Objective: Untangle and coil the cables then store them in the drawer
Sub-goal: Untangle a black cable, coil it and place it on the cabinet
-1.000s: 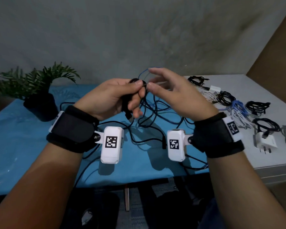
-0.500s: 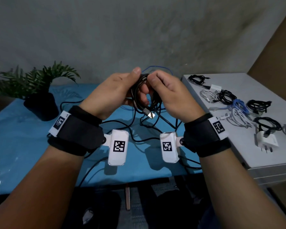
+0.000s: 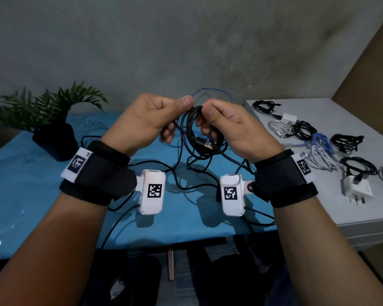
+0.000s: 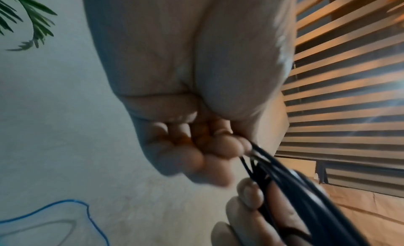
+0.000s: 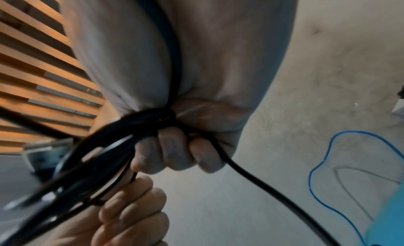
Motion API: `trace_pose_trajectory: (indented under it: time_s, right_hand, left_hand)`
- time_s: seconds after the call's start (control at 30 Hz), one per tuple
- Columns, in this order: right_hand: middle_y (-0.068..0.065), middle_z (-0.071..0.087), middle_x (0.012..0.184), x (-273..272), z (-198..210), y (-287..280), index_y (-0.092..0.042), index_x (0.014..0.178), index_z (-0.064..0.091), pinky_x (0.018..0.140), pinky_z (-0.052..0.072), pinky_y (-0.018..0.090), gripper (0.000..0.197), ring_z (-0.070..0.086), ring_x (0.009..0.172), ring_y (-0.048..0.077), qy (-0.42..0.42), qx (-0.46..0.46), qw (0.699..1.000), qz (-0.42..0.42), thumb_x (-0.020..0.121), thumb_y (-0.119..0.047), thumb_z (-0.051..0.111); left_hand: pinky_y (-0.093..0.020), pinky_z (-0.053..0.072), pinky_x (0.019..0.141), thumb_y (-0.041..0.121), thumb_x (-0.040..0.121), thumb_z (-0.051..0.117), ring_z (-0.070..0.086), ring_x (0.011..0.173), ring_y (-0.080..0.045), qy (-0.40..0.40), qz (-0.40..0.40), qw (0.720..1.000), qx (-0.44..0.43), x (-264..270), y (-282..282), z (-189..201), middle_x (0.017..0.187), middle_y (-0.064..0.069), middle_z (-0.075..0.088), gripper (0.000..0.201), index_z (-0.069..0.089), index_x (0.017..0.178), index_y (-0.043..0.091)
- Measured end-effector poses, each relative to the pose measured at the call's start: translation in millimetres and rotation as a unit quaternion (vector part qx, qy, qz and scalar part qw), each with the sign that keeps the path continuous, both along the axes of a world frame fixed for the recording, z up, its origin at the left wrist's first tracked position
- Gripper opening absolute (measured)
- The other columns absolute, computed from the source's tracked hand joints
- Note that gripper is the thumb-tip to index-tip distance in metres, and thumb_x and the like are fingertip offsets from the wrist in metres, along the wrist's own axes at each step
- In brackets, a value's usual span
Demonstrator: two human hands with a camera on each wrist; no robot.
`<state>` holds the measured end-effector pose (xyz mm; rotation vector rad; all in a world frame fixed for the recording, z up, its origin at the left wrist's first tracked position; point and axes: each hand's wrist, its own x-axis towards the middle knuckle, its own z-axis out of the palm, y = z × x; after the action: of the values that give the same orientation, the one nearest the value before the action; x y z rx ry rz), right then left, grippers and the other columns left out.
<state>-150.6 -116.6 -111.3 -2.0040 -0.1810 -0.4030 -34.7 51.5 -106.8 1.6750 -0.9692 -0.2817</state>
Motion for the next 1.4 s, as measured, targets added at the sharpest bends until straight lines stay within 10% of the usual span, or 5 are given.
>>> trace_pose_trajectory:
  time_s: [0.23,0.5,0.73,1.0,1.4]
  right_hand:
    - [-0.009,0.058,0.077,0.3,3.6,0.0,-0.017,0.090,0.062,0.067,0.042,0.021,0.028,0.053,0.072,0.011,-0.007,-0.054,0.998,-0.014,0.109,-0.027,0.044]
    - [0.002,0.067,0.089,3.0,-4.2,0.5,-0.019,0.090,0.065,0.073,0.051,0.022,0.027,0.063,0.080,0.012,0.056,-0.124,0.990,-0.023,0.107,-0.032,0.049]
    - [-0.001,0.060,0.081,5.7,-4.0,-10.5,-0.013,0.093,0.063,0.067,0.042,0.029,0.029,0.053,0.070,0.006,-0.005,-0.115,0.987,-0.110,0.107,-0.034,0.048]
    - [-0.008,0.056,0.073,-2.3,3.0,-8.9,-0.016,0.092,0.069,0.060,0.038,0.015,0.025,0.047,0.062,-0.001,0.048,-0.135,0.985,-0.092,0.103,-0.034,0.056]
    - [0.003,0.062,0.077,-1.3,1.2,-7.0,-0.014,0.097,0.070,0.064,0.040,0.028,0.027,0.051,0.066,0.009,0.036,-0.166,0.980,-0.101,0.103,-0.036,0.055]
  left_hand:
    - [-0.017,0.044,0.049,0.050,0.099,0.047,0.035,0.042,-0.004,0.325,-0.073,0.938,-0.099,-6.5,-10.0,1.7,0.049,0.007,0.032,0.049,0.041,0.060,0.020]
    - [-0.037,0.028,0.057,0.064,0.095,0.053,0.028,0.052,-0.022,-0.057,0.167,0.970,0.167,-8.3,-10.9,5.7,0.052,-0.006,0.030,0.068,0.031,0.054,0.014]
    - [-0.026,0.047,0.051,0.024,0.090,0.065,0.055,0.058,-0.015,0.212,-0.107,0.971,-0.023,0.8,2.6,1.5,0.072,-0.001,0.052,0.019,0.050,0.083,0.015]
    - [-0.033,0.063,0.076,-0.010,0.098,0.045,0.072,0.070,-0.014,-0.064,0.058,0.990,0.109,-1.9,1.2,1.0,0.083,-0.009,0.068,0.032,0.046,0.076,0.014]
    - [-0.039,0.050,0.082,0.039,0.088,0.066,0.058,0.077,-0.024,0.130,-0.071,0.988,0.034,-10.0,-1.1,5.6,0.082,-0.008,0.065,0.040,0.071,0.104,0.003]
